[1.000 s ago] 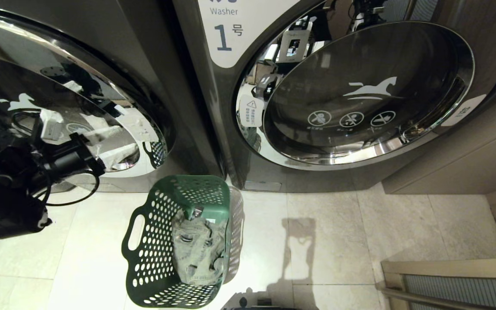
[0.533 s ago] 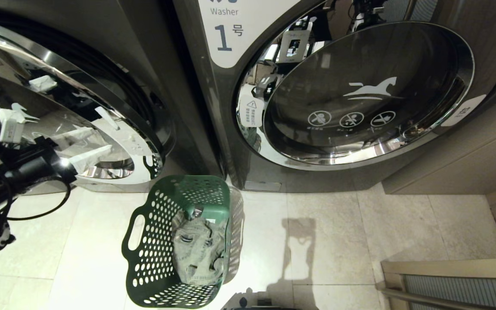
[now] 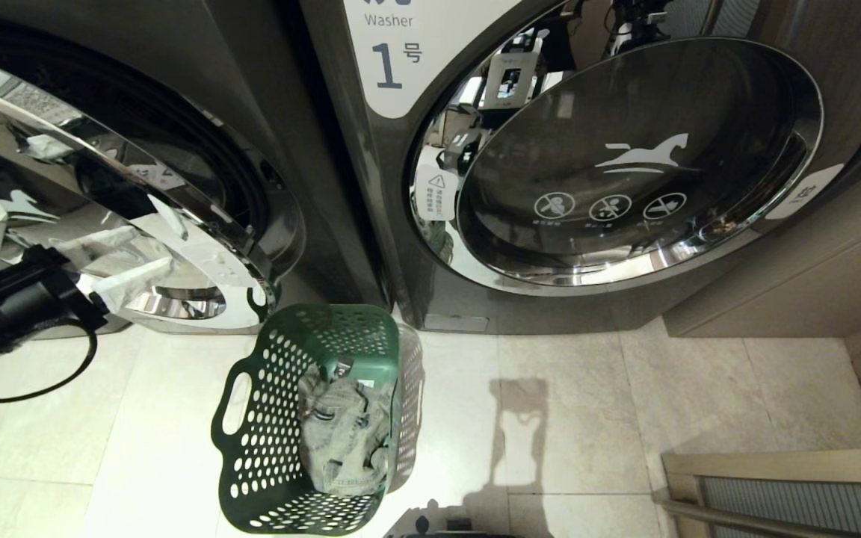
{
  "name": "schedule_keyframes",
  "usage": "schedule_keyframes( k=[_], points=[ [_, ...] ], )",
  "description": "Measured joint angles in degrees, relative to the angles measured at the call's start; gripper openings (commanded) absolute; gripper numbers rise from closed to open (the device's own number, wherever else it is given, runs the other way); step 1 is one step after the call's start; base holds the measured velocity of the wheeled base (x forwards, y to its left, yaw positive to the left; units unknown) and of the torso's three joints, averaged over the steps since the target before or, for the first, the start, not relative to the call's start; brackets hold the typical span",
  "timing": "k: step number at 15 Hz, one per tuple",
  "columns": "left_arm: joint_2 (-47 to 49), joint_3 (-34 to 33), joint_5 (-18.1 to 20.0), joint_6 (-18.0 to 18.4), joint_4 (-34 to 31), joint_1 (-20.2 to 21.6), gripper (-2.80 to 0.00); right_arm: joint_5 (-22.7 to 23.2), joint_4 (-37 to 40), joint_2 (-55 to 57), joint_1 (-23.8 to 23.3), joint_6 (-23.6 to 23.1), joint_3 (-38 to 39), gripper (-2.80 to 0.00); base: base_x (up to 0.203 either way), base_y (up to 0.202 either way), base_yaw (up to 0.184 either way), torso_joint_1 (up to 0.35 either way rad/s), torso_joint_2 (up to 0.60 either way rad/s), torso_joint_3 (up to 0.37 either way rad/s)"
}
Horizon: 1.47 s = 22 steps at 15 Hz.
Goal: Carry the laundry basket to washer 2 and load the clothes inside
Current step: Open the lid of the washing machine
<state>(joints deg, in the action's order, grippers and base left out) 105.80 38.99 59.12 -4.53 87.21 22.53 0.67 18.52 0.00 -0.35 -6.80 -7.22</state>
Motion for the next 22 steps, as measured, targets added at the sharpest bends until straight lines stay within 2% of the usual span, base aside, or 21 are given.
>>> schedule_keyframes(
  k=[3,5,7,9,11,13,15,16,17,20,22],
  points=[
    [-1.9,-3.1,-0.3,0.1,0.0,2.4,0.00,0.0,0.0,0.0,0.0,0.0,0.0,-2.80,0.000,0.000,0.000,0.000,0.00,0.000],
    [-4.9,-4.9,-1.8,-0.2,-0.5,6.5,0.00,0.0,0.0,0.0,0.0,0.0,0.0,-2.80,0.000,0.000,0.000,0.000,0.00,0.000],
    [-9.7,-5.7,-3.9,-1.4,-4.0,14.8,0.00,0.0,0.0,0.0,0.0,0.0,0.0,-2.80,0.000,0.000,0.000,0.000,0.00,0.000],
    [-16.4,-5.8,-6.5,-4.1,-9.3,26.0,0.00,0.0,0.0,0.0,0.0,0.0,0.0,-2.80,0.000,0.000,0.000,0.000,0.00,0.000],
    [-26.2,-4.4,-10.0,-10.1,-14.7,36.2,0.00,0.0,0.0,0.0,0.0,0.0,0.0,-2.80,0.000,0.000,0.000,0.000,0.00,0.000],
    [-37.4,-1.5,-13.5,-20.2,-18.6,44.2,0.00,0.0,0.0,0.0,0.0,0.0,0.0,-2.80,0.000,0.000,0.000,0.000,0.00,0.000],
    [-45.6,2.7,-15.9,-29.0,-18.5,48.4,0.00,0.0,0.0,0.0,0.0,0.0,0.0,-2.80,0.000,0.000,0.000,0.000,0.00,0.000],
    [-48.3,4.8,-16.3,-31.8,-17.6,48.4,0.00,0.0,0.0,0.0,0.0,0.0,0.0,-2.80,0.000,0.000,0.000,0.000,0.00,0.000],
    [-50.3,6.9,-16.3,-33.0,-17.1,46.4,0.00,0.0,0.0,0.0,0.0,0.0,0.0,-2.80,0.000,0.000,0.000,0.000,0.00,0.000],
    [-53.2,10.4,-14.0,-33.3,-17.3,38.4,0.00,0.0,-0.2,0.0,0.0,0.0,0.2,-2.80,0.000,0.000,0.000,0.000,0.00,0.000],
    [-54.4,11.3,-12.5,-33.3,-21.0,33.2,0.00,0.0,0.0,0.0,0.0,0.0,0.1,-2.80,0.000,0.000,0.000,0.000,0.00,0.000]
  ],
)
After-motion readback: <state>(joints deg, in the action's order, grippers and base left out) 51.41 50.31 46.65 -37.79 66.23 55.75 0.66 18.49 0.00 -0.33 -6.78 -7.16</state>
